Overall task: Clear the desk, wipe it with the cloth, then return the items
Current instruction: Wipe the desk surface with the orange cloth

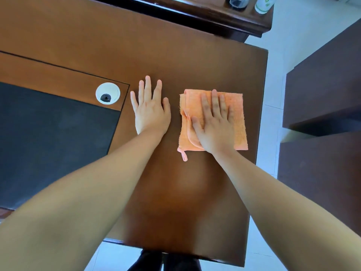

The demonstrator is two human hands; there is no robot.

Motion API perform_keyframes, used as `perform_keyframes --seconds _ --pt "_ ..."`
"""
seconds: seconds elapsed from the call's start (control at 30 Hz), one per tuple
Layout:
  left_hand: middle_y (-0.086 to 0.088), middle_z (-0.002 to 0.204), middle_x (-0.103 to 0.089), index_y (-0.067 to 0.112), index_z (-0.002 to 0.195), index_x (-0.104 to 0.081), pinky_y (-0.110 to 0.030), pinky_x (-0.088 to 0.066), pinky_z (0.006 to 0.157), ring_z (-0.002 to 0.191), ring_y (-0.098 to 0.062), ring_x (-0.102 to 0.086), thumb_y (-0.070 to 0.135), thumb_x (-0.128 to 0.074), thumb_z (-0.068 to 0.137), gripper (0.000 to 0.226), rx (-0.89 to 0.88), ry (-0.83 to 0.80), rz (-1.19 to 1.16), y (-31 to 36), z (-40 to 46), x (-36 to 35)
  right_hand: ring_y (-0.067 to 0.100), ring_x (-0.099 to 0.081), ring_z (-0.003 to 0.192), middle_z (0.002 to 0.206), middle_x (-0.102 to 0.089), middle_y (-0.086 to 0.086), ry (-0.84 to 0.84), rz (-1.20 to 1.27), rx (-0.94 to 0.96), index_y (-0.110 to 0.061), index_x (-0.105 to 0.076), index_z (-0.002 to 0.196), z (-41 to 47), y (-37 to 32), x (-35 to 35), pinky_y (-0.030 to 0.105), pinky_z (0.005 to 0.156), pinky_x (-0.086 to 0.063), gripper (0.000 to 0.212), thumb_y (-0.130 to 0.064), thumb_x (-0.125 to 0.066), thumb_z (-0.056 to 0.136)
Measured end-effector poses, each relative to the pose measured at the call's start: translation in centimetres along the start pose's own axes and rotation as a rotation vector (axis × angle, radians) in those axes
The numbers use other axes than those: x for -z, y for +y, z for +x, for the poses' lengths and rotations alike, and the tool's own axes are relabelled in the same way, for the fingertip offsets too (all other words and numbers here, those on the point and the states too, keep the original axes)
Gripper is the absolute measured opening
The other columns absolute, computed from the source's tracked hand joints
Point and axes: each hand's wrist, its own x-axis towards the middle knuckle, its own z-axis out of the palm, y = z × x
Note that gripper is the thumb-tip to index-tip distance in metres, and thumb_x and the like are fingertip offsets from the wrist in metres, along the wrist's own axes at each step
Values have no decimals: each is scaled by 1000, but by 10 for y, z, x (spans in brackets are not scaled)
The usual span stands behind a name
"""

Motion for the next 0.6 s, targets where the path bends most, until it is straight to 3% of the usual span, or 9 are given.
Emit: perform_keyframes --seconds 0.13,0.23,0.37,0.6 --pt "0 173 -25 23 162 -34 -41 -7 133 161 -19 -17 35 -35 113 51 -155 -34 -269 -11 -24 16 28 -5 165 179 -5 4 9 7 -17 -28 -11 170 -55 -10 -4 53 131 -11 75 -64 -18 105" --pt "0 170 -31 24 160 -40 -40 -13 131 158 -20 -26 31 -36 113 48 -233 -10 -124 -24 -73 20 28 -5 165 179 -6 4 5 7 -32 -28 -11 170 -95 -17 -6 54 131 -12 75 -67 -16 106" --pt "-2 176 -15 26 165 -26 -45 -6 132 163 -23 -11 41 -25 113 54 -197 -84 84 -43 -140 14 28 -4 165 179 -4 2 -5 5 -48 -29 -11 170 -148 -26 -12 53 132 -9 78 -71 -15 105" --pt "-4 176 -14 24 166 -25 -47 -8 132 163 -26 -10 42 -21 112 57 -244 -93 125 -48 -165 14 29 -6 165 178 -9 3 21 -16 -45 -29 -17 170 -232 -35 -22 56 130 -14 78 -70 -27 105"
